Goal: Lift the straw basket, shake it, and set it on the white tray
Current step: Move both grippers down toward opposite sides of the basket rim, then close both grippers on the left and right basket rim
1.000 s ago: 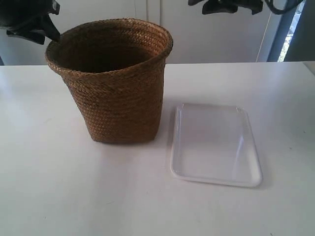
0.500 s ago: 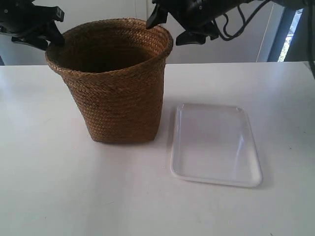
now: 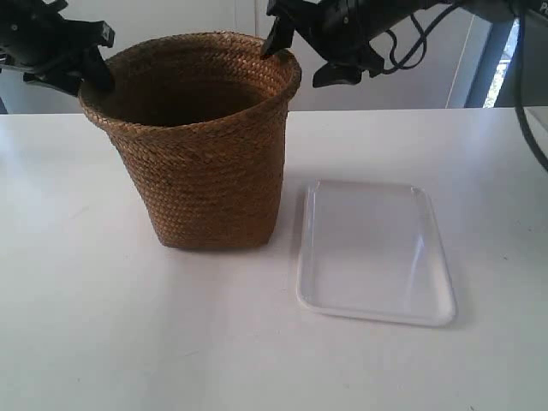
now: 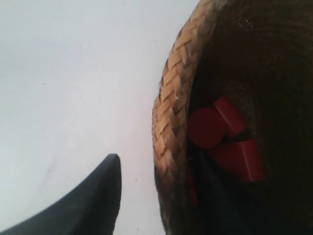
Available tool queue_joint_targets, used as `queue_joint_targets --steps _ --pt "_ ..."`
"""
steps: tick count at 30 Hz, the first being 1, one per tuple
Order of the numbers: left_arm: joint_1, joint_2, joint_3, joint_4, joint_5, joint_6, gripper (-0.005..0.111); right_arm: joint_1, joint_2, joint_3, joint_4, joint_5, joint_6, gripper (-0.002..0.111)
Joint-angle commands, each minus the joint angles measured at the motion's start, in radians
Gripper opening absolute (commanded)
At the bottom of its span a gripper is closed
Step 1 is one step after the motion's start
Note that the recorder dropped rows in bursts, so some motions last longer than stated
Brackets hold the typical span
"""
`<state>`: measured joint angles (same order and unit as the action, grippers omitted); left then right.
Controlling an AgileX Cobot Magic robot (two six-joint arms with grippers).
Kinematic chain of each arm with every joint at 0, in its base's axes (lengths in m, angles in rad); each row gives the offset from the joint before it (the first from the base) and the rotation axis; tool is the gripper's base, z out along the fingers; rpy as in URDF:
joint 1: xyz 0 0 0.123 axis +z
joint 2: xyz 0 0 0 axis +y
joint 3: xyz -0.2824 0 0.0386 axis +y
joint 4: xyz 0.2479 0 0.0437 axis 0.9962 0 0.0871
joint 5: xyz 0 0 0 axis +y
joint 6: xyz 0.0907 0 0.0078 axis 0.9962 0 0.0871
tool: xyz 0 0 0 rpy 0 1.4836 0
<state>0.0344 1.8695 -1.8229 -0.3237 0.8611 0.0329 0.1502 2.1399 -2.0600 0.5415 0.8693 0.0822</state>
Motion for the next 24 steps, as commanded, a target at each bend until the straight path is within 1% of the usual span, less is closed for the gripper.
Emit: queue_joint_targets --steps 1,8,12,19,24 --pt "0.001 0.026 -0.005 -0.026 0.044 0.008 0.052 0.008 0.006 -0.002 -0.016 0.015 0.023 0.080" --pt "0.000 0.028 -0.005 -0.068 0.022 0.017 0.052 0.020 0.038 -0.002 -0.020 0.020 0.034 0.080" --pt "0.000 0.028 -0.005 -0.080 0.022 0.021 0.052 0.020 0.044 -0.007 -0.065 0.016 0.059 0.079" --pt "0.000 0.028 -0.005 -0.080 0.022 0.021 0.052 0.020 0.051 -0.048 -0.092 0.034 0.079 0.065" --pt "-0.004 0.030 -0.005 -0.095 0.020 0.021 0.051 0.020 0.051 -0.049 -0.092 0.057 0.079 0.062"
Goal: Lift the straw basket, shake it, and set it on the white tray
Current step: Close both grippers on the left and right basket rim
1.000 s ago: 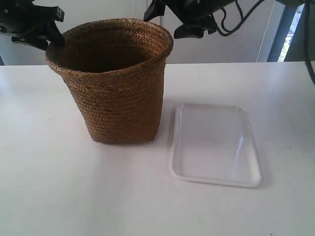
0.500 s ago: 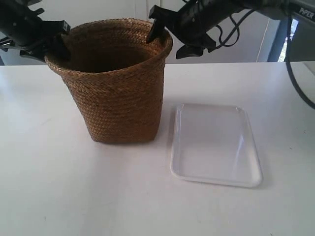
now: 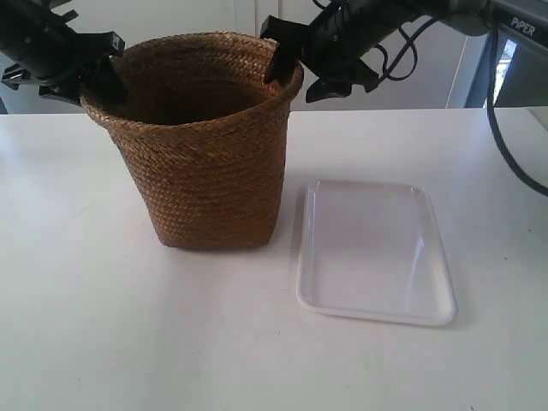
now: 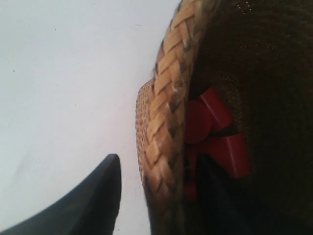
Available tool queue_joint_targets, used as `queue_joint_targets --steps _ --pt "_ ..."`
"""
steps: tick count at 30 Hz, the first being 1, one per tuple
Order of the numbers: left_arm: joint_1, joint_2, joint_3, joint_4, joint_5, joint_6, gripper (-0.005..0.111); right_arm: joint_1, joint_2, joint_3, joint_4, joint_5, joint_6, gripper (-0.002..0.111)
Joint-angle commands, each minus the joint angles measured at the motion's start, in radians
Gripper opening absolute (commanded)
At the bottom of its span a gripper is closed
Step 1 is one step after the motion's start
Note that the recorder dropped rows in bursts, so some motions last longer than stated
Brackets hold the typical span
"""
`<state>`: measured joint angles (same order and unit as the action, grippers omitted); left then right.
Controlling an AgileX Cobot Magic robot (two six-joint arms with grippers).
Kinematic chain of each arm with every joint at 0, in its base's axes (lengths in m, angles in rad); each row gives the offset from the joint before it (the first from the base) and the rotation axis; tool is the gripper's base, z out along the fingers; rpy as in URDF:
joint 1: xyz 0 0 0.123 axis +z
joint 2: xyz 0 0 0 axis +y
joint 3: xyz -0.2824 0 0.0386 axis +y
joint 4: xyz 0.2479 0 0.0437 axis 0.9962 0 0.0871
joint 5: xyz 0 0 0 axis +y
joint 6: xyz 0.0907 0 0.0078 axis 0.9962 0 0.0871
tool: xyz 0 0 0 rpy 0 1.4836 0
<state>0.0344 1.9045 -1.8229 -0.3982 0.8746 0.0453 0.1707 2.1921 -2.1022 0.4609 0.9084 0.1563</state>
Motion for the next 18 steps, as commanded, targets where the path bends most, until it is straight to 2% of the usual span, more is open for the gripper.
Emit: queue_joint_targets --steps 1,3,5,11,15,16,18 --pt "-0.007 -0.002 -0.005 -0.020 0.006 0.014 0.050 -0.001 -0.002 -0.007 -0.011 0.018 0.005 0.062" --pt "-0.014 0.007 -0.005 -0.030 0.019 0.028 0.046 -0.001 -0.002 -0.007 -0.011 0.021 0.005 0.062" --pt "-0.024 0.016 -0.005 -0.030 0.031 0.039 0.042 -0.001 -0.002 -0.012 -0.013 0.040 0.005 0.057" --pt "-0.036 0.029 -0.005 -0.079 0.021 0.039 0.019 -0.001 -0.002 -0.012 -0.017 0.074 -0.002 0.028" --pt "-0.036 0.027 -0.005 -0.106 0.045 0.041 0.001 -0.001 -0.005 -0.012 -0.017 0.072 -0.006 0.004" --pt "-0.036 0.025 -0.005 -0.104 0.056 0.044 0.000 -0.001 -0.011 -0.012 -0.017 0.074 -0.006 0.000" --pt "-0.036 0.020 -0.005 -0.099 0.071 0.046 0.000 0.001 -0.024 -0.012 -0.037 0.072 -0.006 0.000"
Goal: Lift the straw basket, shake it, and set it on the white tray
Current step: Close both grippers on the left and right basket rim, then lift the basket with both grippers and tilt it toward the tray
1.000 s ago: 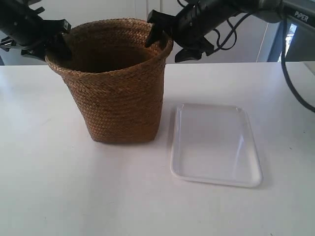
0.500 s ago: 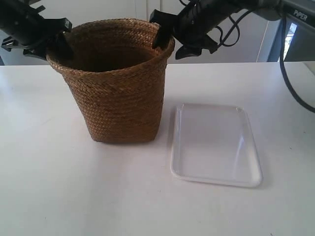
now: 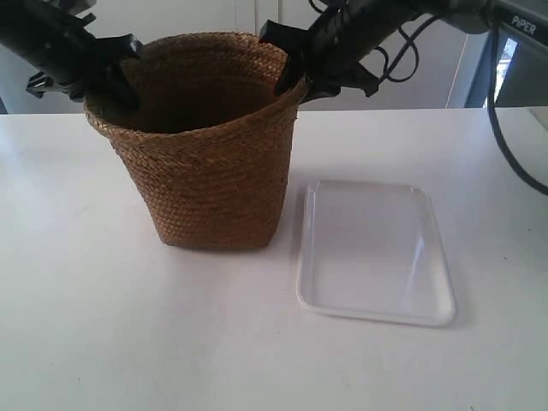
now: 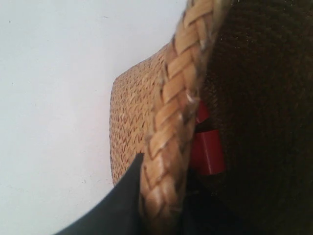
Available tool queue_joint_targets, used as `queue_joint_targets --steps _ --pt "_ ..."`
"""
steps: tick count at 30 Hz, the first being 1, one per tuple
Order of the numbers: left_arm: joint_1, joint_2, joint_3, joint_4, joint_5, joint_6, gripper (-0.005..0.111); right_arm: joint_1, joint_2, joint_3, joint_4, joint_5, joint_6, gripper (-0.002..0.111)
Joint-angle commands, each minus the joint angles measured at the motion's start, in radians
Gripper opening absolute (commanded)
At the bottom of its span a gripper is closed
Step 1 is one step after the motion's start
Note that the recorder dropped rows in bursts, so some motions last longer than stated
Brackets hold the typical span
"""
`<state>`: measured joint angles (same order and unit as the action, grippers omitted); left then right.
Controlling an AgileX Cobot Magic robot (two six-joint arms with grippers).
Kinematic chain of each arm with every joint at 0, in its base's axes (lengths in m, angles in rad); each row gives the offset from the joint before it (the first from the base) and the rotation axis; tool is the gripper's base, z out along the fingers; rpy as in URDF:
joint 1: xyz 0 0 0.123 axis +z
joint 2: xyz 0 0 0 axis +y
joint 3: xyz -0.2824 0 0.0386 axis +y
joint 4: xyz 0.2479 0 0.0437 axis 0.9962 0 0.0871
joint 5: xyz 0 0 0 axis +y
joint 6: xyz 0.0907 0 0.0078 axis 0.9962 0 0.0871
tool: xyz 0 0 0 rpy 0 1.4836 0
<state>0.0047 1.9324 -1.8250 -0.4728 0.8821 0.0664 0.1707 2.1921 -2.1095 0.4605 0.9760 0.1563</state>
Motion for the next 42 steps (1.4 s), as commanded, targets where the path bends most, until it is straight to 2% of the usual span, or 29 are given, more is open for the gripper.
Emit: queue_joint_targets --steps 1,7,13,17,25,30,35,42 --pt "-0.007 -0.012 -0.003 -0.025 0.068 0.025 0.000 0.006 -0.034 -0.005 -0.064 0.003 -0.013 0.000" --pt "-0.017 -0.080 0.000 -0.010 0.031 0.043 0.000 0.071 -0.113 0.014 -0.324 -0.004 -0.020 0.000" --pt "-0.081 -0.197 0.039 0.030 -0.059 0.081 0.000 0.099 -0.214 0.095 -0.321 -0.120 -0.013 0.000" --pt "-0.106 -0.288 0.165 0.004 -0.188 0.065 0.000 0.099 -0.263 0.169 -0.321 -0.143 -0.018 0.000" --pt "-0.108 -0.476 0.458 -0.004 -0.363 0.065 0.000 0.100 -0.408 0.366 -0.321 -0.258 -0.057 0.000" --pt "-0.133 -0.587 0.560 -0.016 -0.407 0.076 0.000 0.114 -0.504 0.525 -0.321 -0.269 -0.140 0.000" --pt "-0.180 -0.689 0.662 -0.012 -0.484 0.099 0.000 0.144 -0.634 0.691 -0.316 -0.380 -0.156 0.000" --pt "-0.199 -0.830 0.878 -0.013 -0.609 0.117 0.000 0.215 -0.788 0.883 -0.296 -0.491 -0.156 0.000"
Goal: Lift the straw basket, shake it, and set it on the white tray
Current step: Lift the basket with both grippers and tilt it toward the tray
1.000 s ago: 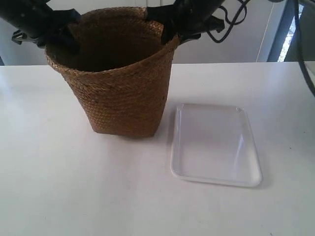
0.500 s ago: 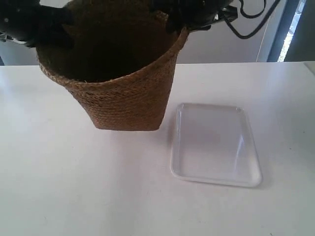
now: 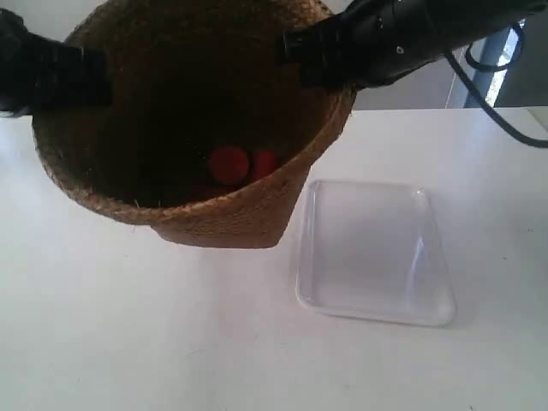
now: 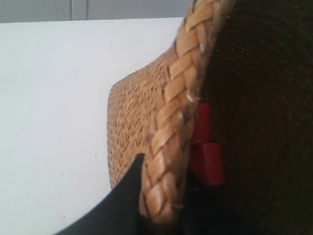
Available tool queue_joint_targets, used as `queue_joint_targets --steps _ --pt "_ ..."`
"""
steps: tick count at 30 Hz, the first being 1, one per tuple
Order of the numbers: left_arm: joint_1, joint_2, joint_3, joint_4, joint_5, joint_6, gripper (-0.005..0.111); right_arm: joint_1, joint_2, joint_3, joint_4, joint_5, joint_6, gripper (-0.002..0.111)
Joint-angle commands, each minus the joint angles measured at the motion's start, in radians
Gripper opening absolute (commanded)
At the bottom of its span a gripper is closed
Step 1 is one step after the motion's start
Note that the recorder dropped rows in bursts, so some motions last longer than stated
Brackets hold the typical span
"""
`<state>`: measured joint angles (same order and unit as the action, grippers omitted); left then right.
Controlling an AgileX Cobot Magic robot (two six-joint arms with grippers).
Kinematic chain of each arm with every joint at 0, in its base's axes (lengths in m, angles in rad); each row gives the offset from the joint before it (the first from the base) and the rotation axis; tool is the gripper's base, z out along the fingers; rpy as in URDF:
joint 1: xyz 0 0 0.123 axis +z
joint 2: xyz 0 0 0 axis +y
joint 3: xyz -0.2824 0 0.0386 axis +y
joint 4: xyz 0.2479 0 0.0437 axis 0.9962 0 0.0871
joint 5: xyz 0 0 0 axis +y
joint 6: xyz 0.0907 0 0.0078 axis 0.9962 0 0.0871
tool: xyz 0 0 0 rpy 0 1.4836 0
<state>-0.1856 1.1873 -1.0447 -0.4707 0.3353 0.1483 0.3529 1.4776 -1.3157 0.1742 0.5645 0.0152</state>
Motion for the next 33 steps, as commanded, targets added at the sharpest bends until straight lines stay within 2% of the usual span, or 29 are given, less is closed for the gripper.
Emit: queue_joint_targets --steps 1,6,12,19,23,27,30,33 --pt "-0.009 -0.105 0.125 -0.015 -0.068 0.036 0.000 0.038 -0.087 0.110 -0.010 -0.085 -0.015 0.000" --pt "-0.009 -0.185 0.212 -0.015 -0.091 0.047 0.000 0.066 -0.160 0.259 -0.010 -0.176 -0.009 0.000" --pt "-0.009 -0.241 0.233 -0.015 -0.064 0.069 0.000 0.071 -0.225 0.400 -0.006 -0.310 0.014 0.000" --pt "-0.009 -0.245 0.233 -0.015 -0.059 0.074 0.000 0.071 -0.266 0.403 0.046 -0.311 0.032 0.000" --pt "-0.009 -0.234 0.233 -0.068 -0.120 0.063 0.000 0.071 -0.255 0.403 0.034 -0.339 0.014 0.000" --pt "-0.009 -0.234 0.233 -0.067 -0.209 0.121 0.000 0.071 -0.248 0.403 0.032 -0.369 -0.065 0.000" --pt "-0.009 -0.268 0.233 -0.067 -0.186 0.198 0.000 0.076 -0.267 0.405 0.030 -0.335 -0.065 0.000" --pt "-0.009 -0.320 0.255 -0.067 -0.180 0.197 0.000 0.096 -0.289 0.421 0.030 -0.335 -0.065 0.000"
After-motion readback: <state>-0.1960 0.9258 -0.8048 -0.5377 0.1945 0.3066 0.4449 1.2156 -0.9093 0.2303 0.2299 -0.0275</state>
